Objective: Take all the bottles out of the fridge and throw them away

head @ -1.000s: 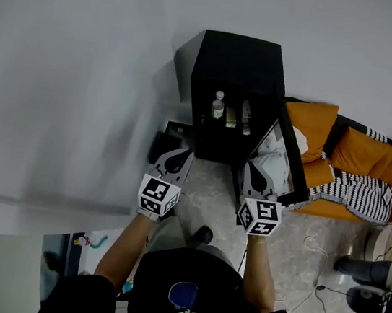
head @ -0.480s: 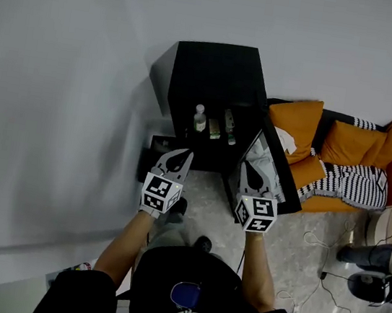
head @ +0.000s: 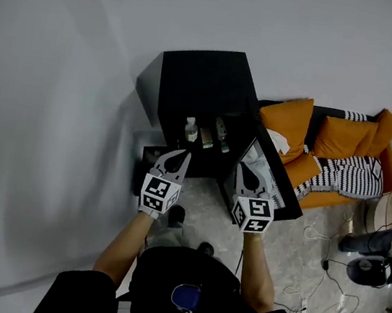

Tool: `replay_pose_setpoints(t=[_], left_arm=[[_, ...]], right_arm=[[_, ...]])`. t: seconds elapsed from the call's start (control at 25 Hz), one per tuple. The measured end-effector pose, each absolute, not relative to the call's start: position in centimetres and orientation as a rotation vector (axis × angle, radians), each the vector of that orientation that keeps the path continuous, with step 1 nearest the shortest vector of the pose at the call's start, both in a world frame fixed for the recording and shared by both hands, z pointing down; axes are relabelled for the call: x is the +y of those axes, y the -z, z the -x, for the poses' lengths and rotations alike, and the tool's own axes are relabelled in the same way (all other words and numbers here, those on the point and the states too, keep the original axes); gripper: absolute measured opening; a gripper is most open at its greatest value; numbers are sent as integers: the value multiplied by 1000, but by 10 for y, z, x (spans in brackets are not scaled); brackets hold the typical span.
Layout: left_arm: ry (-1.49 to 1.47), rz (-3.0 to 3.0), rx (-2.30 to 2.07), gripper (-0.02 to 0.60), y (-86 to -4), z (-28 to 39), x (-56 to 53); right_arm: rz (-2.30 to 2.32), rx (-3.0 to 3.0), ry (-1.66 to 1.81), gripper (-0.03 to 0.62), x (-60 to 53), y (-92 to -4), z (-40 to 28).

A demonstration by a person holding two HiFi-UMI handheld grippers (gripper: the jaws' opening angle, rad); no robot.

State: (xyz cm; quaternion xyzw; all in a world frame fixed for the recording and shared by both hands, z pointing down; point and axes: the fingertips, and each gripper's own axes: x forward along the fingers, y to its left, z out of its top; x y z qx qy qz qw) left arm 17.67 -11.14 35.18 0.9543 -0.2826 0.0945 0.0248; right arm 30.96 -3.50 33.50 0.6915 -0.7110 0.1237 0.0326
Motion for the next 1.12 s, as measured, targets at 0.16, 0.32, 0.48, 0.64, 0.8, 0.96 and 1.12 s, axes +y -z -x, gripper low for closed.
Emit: replay_pose_setpoints(t=[0.16,0.32,0.48,0.64,0.8,0.96,1.12], left_arm=[[-302,-2951,-852,0,-356,-180,-115],[-309,-2953,-850,0,-362,-185,-121],[-292,-2948,-857,0,-379,-191,-133],[-298,-2922,-890,0,-406,-196,-150],[-313,-2876,-939,0,-436,-200,-180],[-350,-2839,-1000,0,-469,-206,-210],[-377,-2809,-1085,11,-502,-211,-240]], right_arm=[[-2126,-2176,-377,2,-37,-336,-310],[-2114,-2171,-374,2,-42,-339,-312],[-2101,-2163,-392,2,-50,-351,-316],[-2079,-2159,-411,2,-60,-369,-316],[-2056,-2159,-427,2,-77,-391,-316],[-2043,-2157,-437,2,-94,-413,-320],[-2025,-2168,-435,2,-110,-440,-321]])
